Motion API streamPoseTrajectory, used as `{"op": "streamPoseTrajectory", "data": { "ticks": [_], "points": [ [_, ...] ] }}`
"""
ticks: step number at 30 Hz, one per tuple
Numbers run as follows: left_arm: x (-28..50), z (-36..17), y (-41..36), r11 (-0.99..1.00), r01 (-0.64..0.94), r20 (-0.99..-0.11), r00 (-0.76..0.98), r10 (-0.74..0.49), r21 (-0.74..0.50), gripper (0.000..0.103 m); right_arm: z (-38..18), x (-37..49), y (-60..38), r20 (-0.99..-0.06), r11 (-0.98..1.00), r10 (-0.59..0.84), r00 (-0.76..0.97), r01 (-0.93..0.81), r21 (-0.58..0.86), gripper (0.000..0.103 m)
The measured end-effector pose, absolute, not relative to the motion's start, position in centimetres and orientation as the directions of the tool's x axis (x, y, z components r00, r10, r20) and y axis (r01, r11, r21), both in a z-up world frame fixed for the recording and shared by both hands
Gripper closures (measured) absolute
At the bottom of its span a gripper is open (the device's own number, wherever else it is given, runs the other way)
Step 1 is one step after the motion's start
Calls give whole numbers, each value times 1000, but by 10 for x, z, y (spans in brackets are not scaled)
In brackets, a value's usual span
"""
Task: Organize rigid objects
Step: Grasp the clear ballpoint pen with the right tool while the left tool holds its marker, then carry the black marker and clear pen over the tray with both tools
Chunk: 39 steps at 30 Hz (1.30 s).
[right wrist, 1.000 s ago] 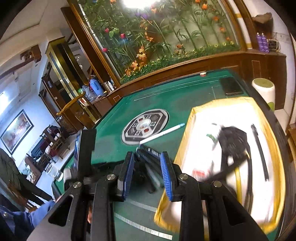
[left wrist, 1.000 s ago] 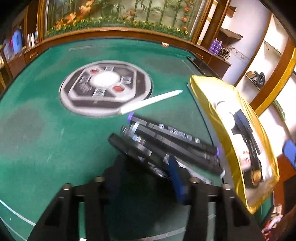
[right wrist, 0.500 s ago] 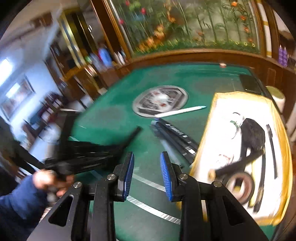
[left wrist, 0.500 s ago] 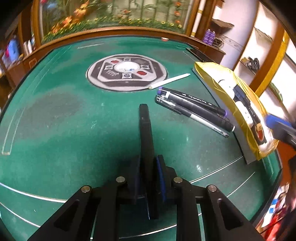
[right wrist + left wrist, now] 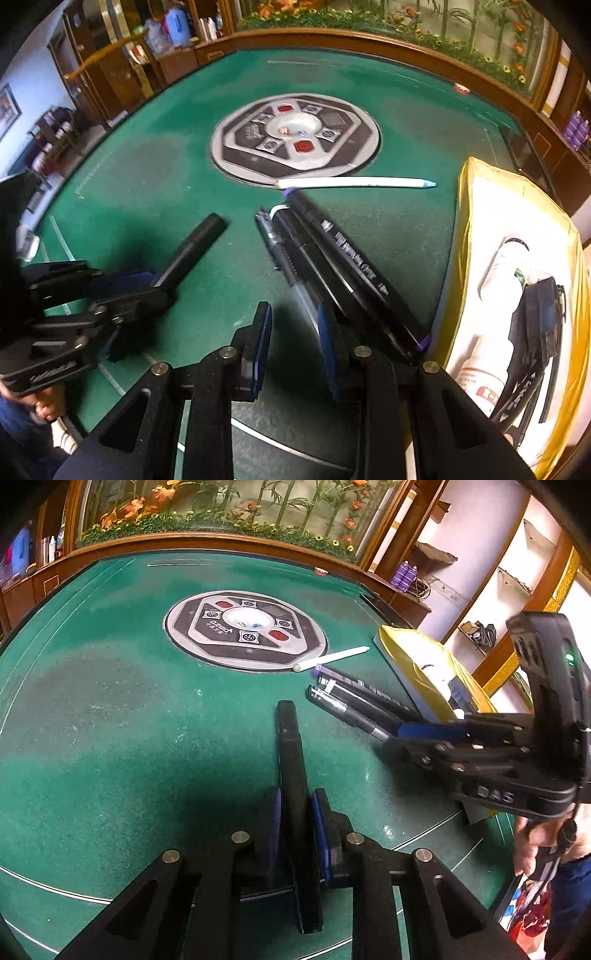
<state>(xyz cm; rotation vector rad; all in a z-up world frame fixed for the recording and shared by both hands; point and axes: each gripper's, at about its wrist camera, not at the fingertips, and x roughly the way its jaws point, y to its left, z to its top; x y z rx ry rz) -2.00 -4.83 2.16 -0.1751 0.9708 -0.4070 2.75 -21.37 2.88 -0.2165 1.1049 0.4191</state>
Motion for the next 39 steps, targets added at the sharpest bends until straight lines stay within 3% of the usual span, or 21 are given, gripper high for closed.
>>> {"op": "streamPoseTrajectory", "data": {
  "ticks": [5, 6, 8, 10, 19, 28, 34, 39],
  "points": [
    [-21, 23, -57, 927, 266, -780, 507, -367, -263, 83, 22, 37, -207, -913, 900, 197, 356, -434, 25, 79],
    [-22, 24, -61, 934, 270, -787, 512, -345, -233, 83, 23, 36, -206, -916, 902, 189, 354, -432, 20, 89],
    [-25, 24, -68, 944, 279, -797, 523, -302, -174, 83, 24, 30, -203, -914, 899, 202, 351, -436, 32, 95],
    [-26, 24, -74, 951, 283, -804, 533, -264, -124, 83, 25, 18, -198, -907, 901, 203, 369, -434, 25, 95],
    [-31, 24, -81, 959, 263, -803, 548, -235, -102, 88, 45, -23, -198, -784, 878, 445, 432, -383, 288, 95],
    [-45, 31, -52, 972, 147, -779, 581, -234, -182, 88, 58, -39, -211, -708, 839, 536, 459, -384, 386, 95],
    [-57, 41, -49, 986, 99, -715, 679, -166, -134, 88, 58, -58, -218, -680, 829, 556, 478, -378, 412, 95],
    [-50, 37, -51, 991, 72, -740, 659, -135, -116, 88, 59, -71, -224, -664, 825, 564, 490, -372, 426, 95]
  ]
}}
